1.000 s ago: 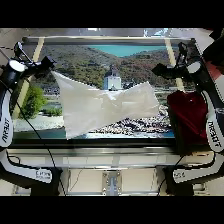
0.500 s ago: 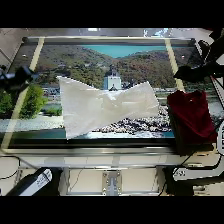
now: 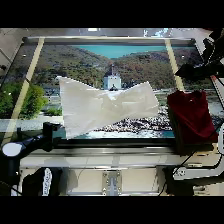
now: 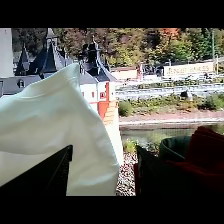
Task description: Fold the shirts.
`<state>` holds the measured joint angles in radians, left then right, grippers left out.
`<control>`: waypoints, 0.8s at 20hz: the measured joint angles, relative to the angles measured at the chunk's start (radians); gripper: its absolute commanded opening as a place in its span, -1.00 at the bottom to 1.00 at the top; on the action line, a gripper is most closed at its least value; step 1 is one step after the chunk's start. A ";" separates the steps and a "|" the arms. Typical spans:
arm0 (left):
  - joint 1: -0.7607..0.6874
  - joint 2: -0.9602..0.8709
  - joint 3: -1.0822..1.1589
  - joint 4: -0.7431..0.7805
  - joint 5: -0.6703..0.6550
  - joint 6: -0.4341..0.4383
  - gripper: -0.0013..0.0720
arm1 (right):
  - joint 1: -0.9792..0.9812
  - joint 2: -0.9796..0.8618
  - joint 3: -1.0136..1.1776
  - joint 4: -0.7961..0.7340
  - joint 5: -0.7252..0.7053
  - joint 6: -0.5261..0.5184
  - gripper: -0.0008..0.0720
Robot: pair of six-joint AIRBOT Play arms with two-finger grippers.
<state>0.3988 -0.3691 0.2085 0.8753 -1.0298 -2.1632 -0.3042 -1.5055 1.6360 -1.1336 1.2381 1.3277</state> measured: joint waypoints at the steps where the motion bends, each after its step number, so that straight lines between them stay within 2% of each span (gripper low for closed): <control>1: 0.000 0.014 -0.033 -0.021 0.018 -0.013 0.61 | 0.000 0.000 0.000 0.003 0.000 -0.003 0.25; 5: 0.000 0.016 -0.101 -0.053 0.055 -0.041 0.60 | 0.000 -0.001 0.000 0.010 0.000 -0.010 0.25; 11: 0.000 -0.087 -0.123 -0.043 0.103 -0.050 0.60 | 0.000 -0.001 0.000 0.043 0.001 -0.012 0.25; 12: 0.000 -0.108 -0.124 -0.045 0.113 -0.047 0.55 | 0.000 -0.001 0.000 0.049 0.002 -0.012 0.25; 14: 0.000 -0.146 -0.125 -0.064 0.132 -0.023 0.31 | 0.000 -0.001 0.000 0.055 0.003 -0.012 0.25; 16: 0.000 -0.183 -0.126 -0.088 0.154 0.014 0.31 | 0.000 -0.001 0.000 0.059 0.003 -0.012 0.25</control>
<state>0.3988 -0.5526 0.0830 0.7876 -0.8753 -2.1494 -0.3042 -1.5063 1.6360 -1.0748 1.2415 1.3155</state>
